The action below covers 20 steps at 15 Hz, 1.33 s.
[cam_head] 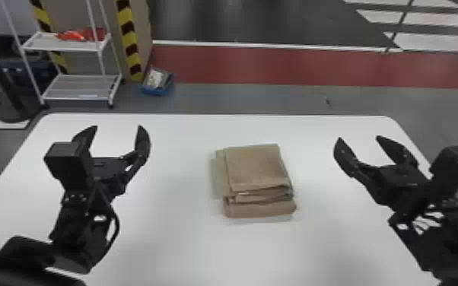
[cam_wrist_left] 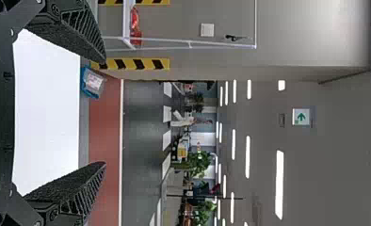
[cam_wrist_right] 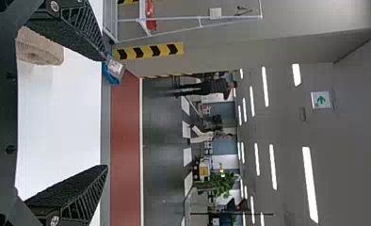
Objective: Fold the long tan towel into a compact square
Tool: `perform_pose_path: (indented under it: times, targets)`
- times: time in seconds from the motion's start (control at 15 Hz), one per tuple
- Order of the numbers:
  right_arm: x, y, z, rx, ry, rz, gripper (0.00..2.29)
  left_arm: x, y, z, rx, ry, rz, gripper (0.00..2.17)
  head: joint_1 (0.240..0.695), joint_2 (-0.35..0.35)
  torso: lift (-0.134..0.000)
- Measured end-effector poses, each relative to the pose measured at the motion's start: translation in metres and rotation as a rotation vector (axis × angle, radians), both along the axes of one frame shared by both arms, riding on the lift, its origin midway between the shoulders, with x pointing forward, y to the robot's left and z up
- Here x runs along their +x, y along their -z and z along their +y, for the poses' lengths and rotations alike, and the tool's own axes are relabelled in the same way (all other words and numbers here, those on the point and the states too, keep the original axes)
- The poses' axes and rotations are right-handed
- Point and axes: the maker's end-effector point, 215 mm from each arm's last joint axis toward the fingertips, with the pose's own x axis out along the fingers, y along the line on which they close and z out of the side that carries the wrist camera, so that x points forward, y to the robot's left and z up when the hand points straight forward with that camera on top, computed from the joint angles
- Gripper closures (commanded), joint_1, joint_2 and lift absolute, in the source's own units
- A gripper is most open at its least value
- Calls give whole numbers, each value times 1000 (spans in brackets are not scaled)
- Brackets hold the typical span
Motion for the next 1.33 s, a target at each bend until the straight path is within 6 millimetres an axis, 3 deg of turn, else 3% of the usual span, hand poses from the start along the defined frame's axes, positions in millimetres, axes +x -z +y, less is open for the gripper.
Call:
perform_pose_path:
  times: [0.13, 0.33, 0.67, 1.33]
  targets:
    - [-15, 5, -24, 15, 38, 8, 66, -6, 10, 15, -9, -37, 8, 130, 695, -92, -124]
    - [-33, 11, -35, 26, 56, 23, 66, -14, 19, 30, -2, -62, 28, 130, 695, -93, -124]
    - [-36, 19, -26, 22, 50, 73, 70, -14, 16, 22, 22, -31, 80, 130, 695, -92, -124]
    - [-43, 10, -13, 11, 28, 83, 80, -17, -4, 27, 21, -45, 43, 151, 695, -74, -124]
